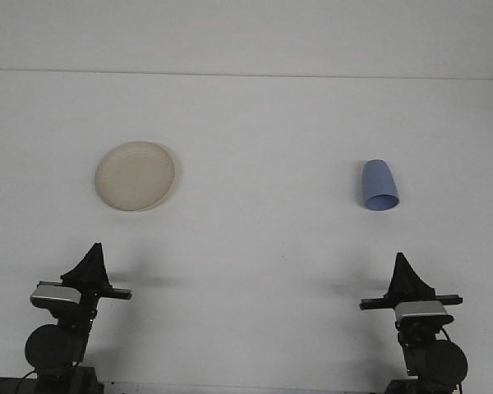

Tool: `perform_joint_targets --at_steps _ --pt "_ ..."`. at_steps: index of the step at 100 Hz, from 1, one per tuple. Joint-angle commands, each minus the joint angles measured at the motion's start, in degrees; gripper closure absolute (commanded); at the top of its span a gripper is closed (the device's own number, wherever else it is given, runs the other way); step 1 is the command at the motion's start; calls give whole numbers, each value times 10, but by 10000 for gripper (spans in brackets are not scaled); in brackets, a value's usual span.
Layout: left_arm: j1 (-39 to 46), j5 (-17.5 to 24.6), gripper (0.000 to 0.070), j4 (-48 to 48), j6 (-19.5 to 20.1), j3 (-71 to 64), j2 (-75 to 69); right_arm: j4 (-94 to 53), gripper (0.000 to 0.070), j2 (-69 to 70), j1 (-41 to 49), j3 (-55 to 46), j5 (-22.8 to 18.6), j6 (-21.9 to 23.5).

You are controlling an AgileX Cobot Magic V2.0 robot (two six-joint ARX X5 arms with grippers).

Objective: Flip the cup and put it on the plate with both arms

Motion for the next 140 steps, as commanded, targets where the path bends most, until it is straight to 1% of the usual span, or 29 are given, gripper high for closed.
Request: perform_joint_targets --at_steps 1,23,35,50,59,65,105,120,140 --pt "-1 1 690 6 -1 -11 -1 5 700 -1 0 -2 2 6" --pt "-1 1 690 6 -1 -11 -1 5 700 -1 0 0 2 6" --pt "-1 1 690 6 -1 -11 -1 -15 700 -1 0 24 2 8" --pt "-1 1 690 6 -1 -11 -1 -83 700 1 0 92 3 8" --pt "-1 1 690 6 -1 -11 -1 -128 700 16 0 140 16 8" --pt "-1 1 690 6 -1 -11 -1 -165 700 30 0 176 15 8" --pt "-1 1 690 6 -1 -11 -1 -433 700 220 0 416 12 8" --pt "-1 1 690 6 -1 -11 -1 -501 700 281 0 458 12 7" --pt "-1 1 690 6 -1 -11 -1 -517 700 311 0 460 13 8"
